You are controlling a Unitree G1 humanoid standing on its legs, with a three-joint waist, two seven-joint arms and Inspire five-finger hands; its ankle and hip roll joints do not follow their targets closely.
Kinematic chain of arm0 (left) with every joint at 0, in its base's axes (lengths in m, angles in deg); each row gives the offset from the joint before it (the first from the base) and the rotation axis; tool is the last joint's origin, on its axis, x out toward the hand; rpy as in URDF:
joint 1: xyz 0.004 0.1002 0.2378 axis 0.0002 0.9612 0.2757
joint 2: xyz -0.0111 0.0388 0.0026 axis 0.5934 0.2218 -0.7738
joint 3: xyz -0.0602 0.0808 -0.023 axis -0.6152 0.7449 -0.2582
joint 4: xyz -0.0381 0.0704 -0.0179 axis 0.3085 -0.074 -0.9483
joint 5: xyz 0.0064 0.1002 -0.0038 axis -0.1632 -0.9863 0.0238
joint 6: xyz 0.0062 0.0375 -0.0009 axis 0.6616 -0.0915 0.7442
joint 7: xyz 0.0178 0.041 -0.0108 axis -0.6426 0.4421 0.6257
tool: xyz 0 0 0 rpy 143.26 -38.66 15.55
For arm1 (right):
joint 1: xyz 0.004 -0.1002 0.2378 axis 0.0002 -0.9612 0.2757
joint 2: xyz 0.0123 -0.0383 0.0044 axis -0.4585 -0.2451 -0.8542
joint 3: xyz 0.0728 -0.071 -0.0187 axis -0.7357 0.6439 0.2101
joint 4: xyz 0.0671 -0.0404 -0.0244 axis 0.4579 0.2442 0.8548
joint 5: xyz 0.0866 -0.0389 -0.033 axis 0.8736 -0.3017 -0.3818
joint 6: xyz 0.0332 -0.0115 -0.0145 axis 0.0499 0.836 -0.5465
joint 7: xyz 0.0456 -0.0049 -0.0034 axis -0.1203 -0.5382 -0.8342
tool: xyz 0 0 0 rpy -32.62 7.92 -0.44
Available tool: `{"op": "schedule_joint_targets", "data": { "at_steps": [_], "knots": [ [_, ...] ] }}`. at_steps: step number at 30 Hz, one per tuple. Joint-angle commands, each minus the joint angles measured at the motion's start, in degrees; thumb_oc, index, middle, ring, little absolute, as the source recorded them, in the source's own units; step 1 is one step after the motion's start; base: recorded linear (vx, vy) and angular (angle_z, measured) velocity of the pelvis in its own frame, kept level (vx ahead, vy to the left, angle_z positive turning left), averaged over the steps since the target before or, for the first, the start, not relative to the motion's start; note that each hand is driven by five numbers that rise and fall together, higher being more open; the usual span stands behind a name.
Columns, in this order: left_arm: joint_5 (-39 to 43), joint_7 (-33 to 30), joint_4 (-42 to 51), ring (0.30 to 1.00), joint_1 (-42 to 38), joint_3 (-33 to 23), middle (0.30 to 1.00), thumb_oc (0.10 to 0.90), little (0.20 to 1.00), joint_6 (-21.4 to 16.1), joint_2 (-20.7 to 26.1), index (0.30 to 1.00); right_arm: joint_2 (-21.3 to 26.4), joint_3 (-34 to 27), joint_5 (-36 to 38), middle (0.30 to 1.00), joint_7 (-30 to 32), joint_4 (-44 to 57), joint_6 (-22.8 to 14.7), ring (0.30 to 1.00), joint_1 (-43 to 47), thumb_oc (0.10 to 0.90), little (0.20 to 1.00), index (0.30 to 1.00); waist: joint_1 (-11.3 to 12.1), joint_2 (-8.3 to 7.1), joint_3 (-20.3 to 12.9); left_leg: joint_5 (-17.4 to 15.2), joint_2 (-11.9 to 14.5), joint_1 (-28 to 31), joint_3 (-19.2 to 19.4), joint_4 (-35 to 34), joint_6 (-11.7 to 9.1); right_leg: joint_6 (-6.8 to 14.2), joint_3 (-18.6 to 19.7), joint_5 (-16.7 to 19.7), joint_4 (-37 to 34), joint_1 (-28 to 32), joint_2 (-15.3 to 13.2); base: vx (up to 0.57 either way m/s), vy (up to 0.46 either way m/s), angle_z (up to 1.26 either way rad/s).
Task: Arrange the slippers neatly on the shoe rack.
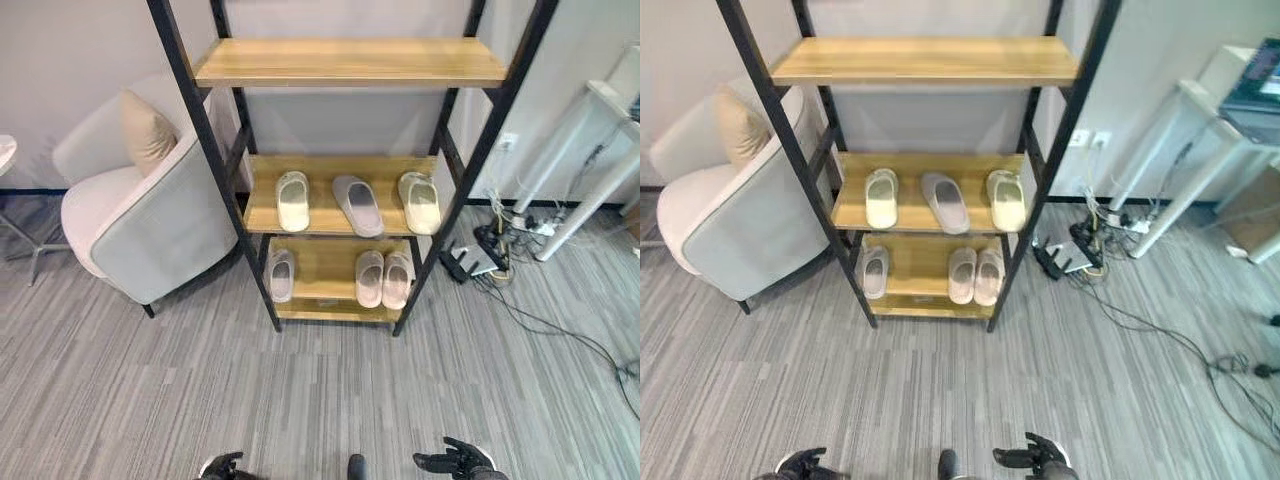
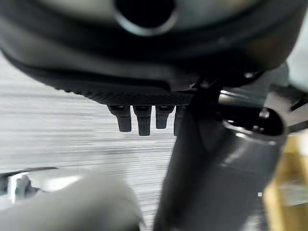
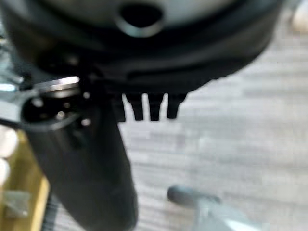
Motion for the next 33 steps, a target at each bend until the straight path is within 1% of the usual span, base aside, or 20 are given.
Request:
{"op": "schedule_joint_targets", "data": {
  "at_steps": [1, 2, 4, 5, 7, 9, 11, 12, 13, 14, 16, 20, 22, 24, 25, 26, 27, 28, 30, 33],
  "knots": [
    [-6.9, -2.3, 0.3, 0.9, 0.2, 8.4, 0.9, 0.8, 0.9, -0.8, -0.9, 0.9, 0.5, 1.1, 0.0, 0.9, 1.2, 1.4, -1.5, 0.9, -0.7, 0.8, 0.9, 0.9, 0.1, 0.63, 2.0, -2.8, -2.2, 2.1, 5.3, -19.1, 3.6, 8.4, 4.4, -6.5, 5.8, -1.1, -2.3, 0.31, 0.049, 0.2],
    [-7.4, -2.4, 0.3, 0.9, 0.4, 8.5, 0.9, 0.8, 0.9, -1.1, -0.6, 0.9, 0.9, 1.6, 0.2, 0.9, 0.1, 2.7, -1.9, 0.9, -2.2, 0.8, 0.9, 0.9, 0.1, 0.63, 2.0, -3.9, -2.6, 2.2, 5.6, -24.6, 3.8, 8.9, 4.6, -6.9, 5.4, -0.5, -2.1, 0.28, 0.094, 0.08],
    [-6.0, -1.8, 1.0, 0.9, 0.7, 7.7, 0.9, 0.8, 0.9, -1.3, -0.1, 0.9, 1.8, 2.1, 0.4, 0.9, -1.5, 4.6, -3.7, 0.9, -4.2, 0.8, 0.9, 0.9, 1.0, 1.34, 2.5, 1.6, -1.3, 0.5, 6.5, -38.2, 2.8, 9.5, 4.2, -8.7, 4.4, 2.6, -1.1, 0.31, 0.095, 0.02],
    [-6.1, -1.7, 0.4, 0.9, 0.2, 7.2, 0.9, 0.8, 0.9, -0.9, 0.4, 0.9, 1.9, 2.6, -1.6, 0.9, -0.5, 4.3, -3.5, 0.9, -4.0, 0.8, 0.9, 0.9, 1.2, 1.23, 2.7, 4.2, -0.1, -1.3, 8.7, -42.3, 2.2, 9.7, 3.5, -9.9, 3.8, 4.5, -1.0, 0.29, 0.075, -0.06],
    [-6.8, -1.5, -1.1, 0.9, 0.7, 5.9, 0.9, 0.8, 0.9, -0.8, 0.9, 0.9, 1.6, 2.5, -2.5, 0.9, -0.4, 5.0, -3.4, 0.9, -4.1, 0.8, 0.9, 0.9, 1.5, 1.24, 2.1, 5.1, 0.4, -0.2, 10.2, -45.4, 2.3, 10.2, 4.2, -10.1, 3.9, 5.5, -0.8, 0.28, 0.147, -0.11],
    [-7.4, -1.8, -3.2, 0.9, 2.1, 4.8, 0.9, 0.8, 0.9, -0.2, 0.8, 0.9, 1.1, 2.1, -3.2, 0.9, -0.5, 5.4, -3.5, 0.9, -4.2, 0.8, 0.9, 0.9, 1.5, 0.94, 1.1, 4.6, -1.1, 0.8, 8.9, -44.6, 2.9, 11.0, 4.8, -10.1, 4.8, 5.6, -1.8, 0.28, 0.214, -0.22],
    [-7.2, -1.7, -4.9, 0.9, 3.3, 2.8, 0.9, 0.8, 0.9, 0.3, 1.3, 0.9, 0.2, 0.4, -1.9, 0.9, -0.5, 6.2, -3.8, 0.9, -4.3, 0.8, 0.9, 0.9, 1.3, 0.17, -0.6, 2.7, -2.5, 2.6, 9.6, -44.0, 4.1, 12.5, 6.0, -9.7, 5.8, 5.9, -3.6, 0.29, 0.241, -0.39],
    [-7.2, -1.7, -4.8, 0.9, 3.3, 2.8, 0.9, 0.8, 0.9, 0.3, 1.3, 0.9, 0.2, 0.4, -1.9, 0.9, -0.5, 6.2, -3.8, 0.9, -4.4, 0.8, 0.9, 0.9, 1.4, 0.14, -0.6, 2.6, -2.5, 2.6, 9.7, -44.0, 4.1, 12.5, 6.1, -9.7, 5.8, 5.9, -3.6, 0.29, 0.267, -0.35],
    [-6.0, -1.7, -5.0, 0.9, 3.4, 1.2, 0.9, 0.8, 0.9, 0.3, 2.1, 0.9, 0.0, -0.2, -2.1, 0.9, -0.5, 7.7, -4.0, 0.9, -4.3, 0.8, 0.9, 0.9, 1.1, -0.26, -1.1, 1.0, -3.4, 3.9, 10.3, -43.7, 5.1, 13.9, 6.7, -8.5, 9.2, 4.6, -4.6, 0.13, 0.142, -0.13],
    [-6.0, -1.6, -5.0, 0.9, 3.4, 1.2, 0.9, 0.8, 0.9, 0.3, 2.2, 0.9, 0.0, -0.2, -2.1, 0.9, -0.5, 7.7, -4.0, 0.9, -4.3, 0.8, 0.9, 0.9, 1.2, -0.28, -1.1, 0.9, -3.4, 3.9, 10.4, -43.6, 5.1, 13.9, 6.8, -8.5, 9.2, 4.6, -4.6, 0.15, 0.197, -0.05],
    [-4.5, -2.4, -3.6, 0.9, 2.4, 0.2, 0.9, 0.8, 0.9, 0.1, 3.3, 0.9, 0.0, -0.6, -1.8, 0.9, 0.1, 13.0, -4.4, 0.9, -4.0, 0.8, 0.9, 0.9, 0.1, -0.2, 0.2, -0.7, -3.5, 5.4, 11.1, -43.0, 6.6, 16.3, 7.7, -2.9, 19.1, -0.9, -5.8, 0.07, 0.152, 0.04],
    [-3.9, -2.7, -2.0, 0.9, 1.9, -0.2, 0.9, 0.8, 0.9, -0.4, 4.3, 0.9, 0.3, -0.8, -2.7, 0.9, 0.7, 19.9, -4.7, 0.9, -5.4, 0.8, 0.9, 0.9, -1.0, 0.23, 0.4, -2.0, -3.7, 7.6, 11.0, -43.2, 7.2, 16.3, 7.2, -1.2, 22.2, -3.3, -6.7, 0.12, 0.095, 0.05],
    [-3.4, -2.8, -1.2, 0.9, 1.6, -0.5, 0.9, 0.8, 0.9, -0.9, 4.6, 0.9, 0.5, -1.2, -2.9, 0.9, 0.9, 23.2, -5.1, 0.9, -6.2, 0.8, 0.9, 0.9, -1.7, 0.55, 0.3, -2.7, -3.8, 8.9, 10.3, -43.7, 7.1, 15.7, 6.7, -1.5, 19.8, -4.3, -7.2, 0.18, 0.006, 0.09],
    [-3.0, -3.3, -0.3, 0.9, 0.7, -0.2, 0.9, 0.8, 0.9, -1.7, 4.4, 0.9, 0.7, -0.9, -3.3, 0.9, 1.3, 28.4, -5.7, 0.9, -6.2, 0.8, 0.9, 0.9, -2.8, 0.85, 0.3, -3.6, -3.8, 10.4, 9.5, -44.1, 6.6, 15.4, 6.4, -2.3, 12.5, -6.8, -8.0, 0.17, -0.061, 0.19],
    [-3.0, -3.4, -0.4, 0.9, 0.7, -0.2, 0.9, 0.8, 0.9, -1.7, 4.4, 0.9, 0.8, -0.9, -3.3, 0.9, 1.3, 28.5, -5.7, 0.9, -6.3, 0.8, 0.9, 0.9, -2.9, 0.94, 0.5, -3.7, -3.8, 10.6, 9.4, -44.1, 6.6, 15.3, 6.2, -2.4, 12.4, -6.5, -8.0, 0.09, -0.047, 0.14],
    [-3.1, -3.4, -0.3, 0.9, 0.5, 0.0, 0.9, 0.8, 0.9, -1.8, 4.1, 0.9, 0.8, -0.6, -3.5, 0.9, 1.3, 29.6, -5.8, 0.9, -6.2, 0.8, 0.9, 0.9, -3.2, 0.82, 0.6, -3.9, -4.0, 11.0, 9.1, -44.0, 6.5, 15.5, 6.5, -2.1, 10.2, -6.5, -8.1, 0.11, -0.053, 0.15],
    [-3.8, -3.5, -0.3, 0.9, 0.2, 1.3, 0.9, 0.8, 0.9, -1.9, 3.5, 0.9, 1.4, 0.7, -4.6, 0.9, 1.4, 33.1, -5.9, 0.9, -5.7, 0.8, 0.9, 0.9, -4.1, 0.37, 0.9, -4.3, -4.6, 11.9, 8.3, -43.7, 6.4, 15.8, 8.6, -1.4, 7.7, -7.2, -7.5, 0.1, -0.052, 0.2],
    [-3.8, -3.5, -0.3, 0.9, 0.2, 1.3, 0.9, 0.8, 0.9, -1.9, 3.4, 0.9, 1.4, 0.6, -4.6, 0.9, 1.4, 33.2, -5.9, 0.9, -5.7, 0.8, 0.9, 0.9, -4.1, 0.4, 1.0, -4.4, -4.6, 11.9, 8.3, -43.7, 6.4, 15.8, 8.5, -1.5, 7.7, -7.1, -7.4, 0.08, -0.066, 0.31],
    [-5.1, -3.4, -1.3, 0.9, 0.8, 1.4, 0.9, 0.8, 0.9, -1.8, 2.6, 0.9, 1.8, 1.6, -5.3, 0.9, 0.5, 37.8, -6.3, 0.9, -6.3, 0.8, 0.9, 0.9, -3.4, -0.6, -0.1, -4.9, -4.9, 12.4, 8.0, -43.6, 6.2, 15.8, 10.0, -1.7, 4.8, -4.5, -6.9, 0.04, -0.115, 0.54],
    [-6.8, -3.1, -3.3, 0.9, 2.2, 1.4, 0.9, 0.8, 0.9, -1.2, 1.5, 0.9, 2.1, 3.4, -6.0, 0.9, -0.8, 40.7, -6.3, 0.9, -6.6, 0.8, 0.9, 0.9, -2.5, -0.69, -1.6, -4.4, -4.2, 13.6, 7.9, -45.3, 5.7, 15.2, 9.6, -2.0, 2.6, -2.0, -6.3, 0.06, -0.131, 0.13]
  ]
}}
